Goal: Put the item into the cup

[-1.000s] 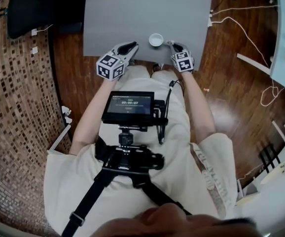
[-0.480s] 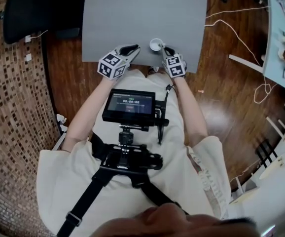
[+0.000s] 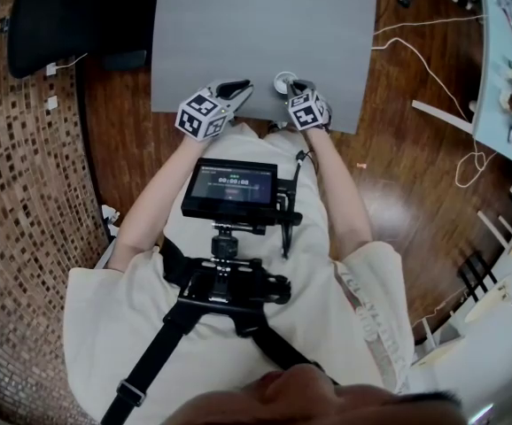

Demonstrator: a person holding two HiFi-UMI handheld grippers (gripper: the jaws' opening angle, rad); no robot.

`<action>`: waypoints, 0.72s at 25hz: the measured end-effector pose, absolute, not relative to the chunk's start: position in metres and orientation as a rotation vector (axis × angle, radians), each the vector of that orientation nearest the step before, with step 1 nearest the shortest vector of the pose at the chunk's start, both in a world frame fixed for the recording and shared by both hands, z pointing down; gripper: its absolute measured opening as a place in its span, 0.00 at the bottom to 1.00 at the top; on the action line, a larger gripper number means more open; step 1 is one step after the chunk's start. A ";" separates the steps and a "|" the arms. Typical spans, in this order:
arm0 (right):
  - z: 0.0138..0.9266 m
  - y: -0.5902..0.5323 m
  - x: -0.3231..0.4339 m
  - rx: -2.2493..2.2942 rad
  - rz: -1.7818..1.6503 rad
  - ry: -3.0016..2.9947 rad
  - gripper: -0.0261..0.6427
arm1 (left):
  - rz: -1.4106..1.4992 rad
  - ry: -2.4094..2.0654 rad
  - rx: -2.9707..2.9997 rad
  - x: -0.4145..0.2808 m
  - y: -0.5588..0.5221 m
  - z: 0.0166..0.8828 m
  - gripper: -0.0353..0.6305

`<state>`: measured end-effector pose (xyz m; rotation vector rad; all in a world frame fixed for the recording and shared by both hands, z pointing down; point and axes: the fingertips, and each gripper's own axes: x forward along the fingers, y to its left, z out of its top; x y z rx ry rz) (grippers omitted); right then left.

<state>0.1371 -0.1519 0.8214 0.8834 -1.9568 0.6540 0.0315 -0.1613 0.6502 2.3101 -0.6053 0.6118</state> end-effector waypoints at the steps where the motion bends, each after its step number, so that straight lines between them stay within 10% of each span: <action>1: 0.823 -0.152 0.137 0.879 0.655 -1.949 0.08 | 0.614 -0.606 2.309 0.031 -0.161 0.650 0.12; 18: 0.816 -0.154 0.135 0.906 0.637 -1.960 0.25 | 0.603 -0.638 2.287 0.024 -0.163 0.654 0.12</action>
